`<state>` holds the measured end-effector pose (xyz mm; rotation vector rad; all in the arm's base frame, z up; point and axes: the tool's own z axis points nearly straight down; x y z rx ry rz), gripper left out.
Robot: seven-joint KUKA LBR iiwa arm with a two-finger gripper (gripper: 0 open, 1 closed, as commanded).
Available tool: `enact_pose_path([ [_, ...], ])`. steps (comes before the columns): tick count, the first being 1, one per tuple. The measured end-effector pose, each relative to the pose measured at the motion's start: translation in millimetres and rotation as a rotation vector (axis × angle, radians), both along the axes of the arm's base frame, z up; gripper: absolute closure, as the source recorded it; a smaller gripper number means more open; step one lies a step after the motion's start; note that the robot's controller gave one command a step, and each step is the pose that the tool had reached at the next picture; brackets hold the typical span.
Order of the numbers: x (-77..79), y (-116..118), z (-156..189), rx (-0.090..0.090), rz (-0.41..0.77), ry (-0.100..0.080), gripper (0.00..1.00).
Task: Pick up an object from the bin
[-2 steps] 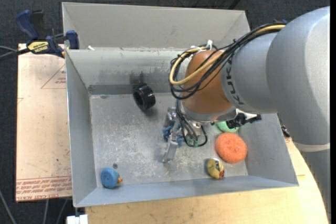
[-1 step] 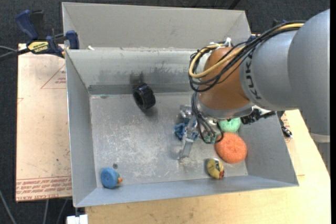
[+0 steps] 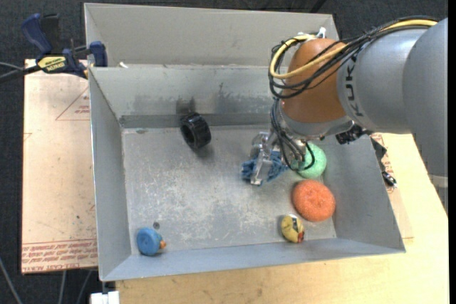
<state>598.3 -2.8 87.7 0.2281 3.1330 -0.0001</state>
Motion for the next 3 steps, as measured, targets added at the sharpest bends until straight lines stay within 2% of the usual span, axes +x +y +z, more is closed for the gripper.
enact_pose_path([
  [2, 1.2, -4, -6, 0.002, 0.019, -0.002, 1.00],
  [3, -12.2, -24, 176, 0.000, 0.077, 0.001, 1.00],
])
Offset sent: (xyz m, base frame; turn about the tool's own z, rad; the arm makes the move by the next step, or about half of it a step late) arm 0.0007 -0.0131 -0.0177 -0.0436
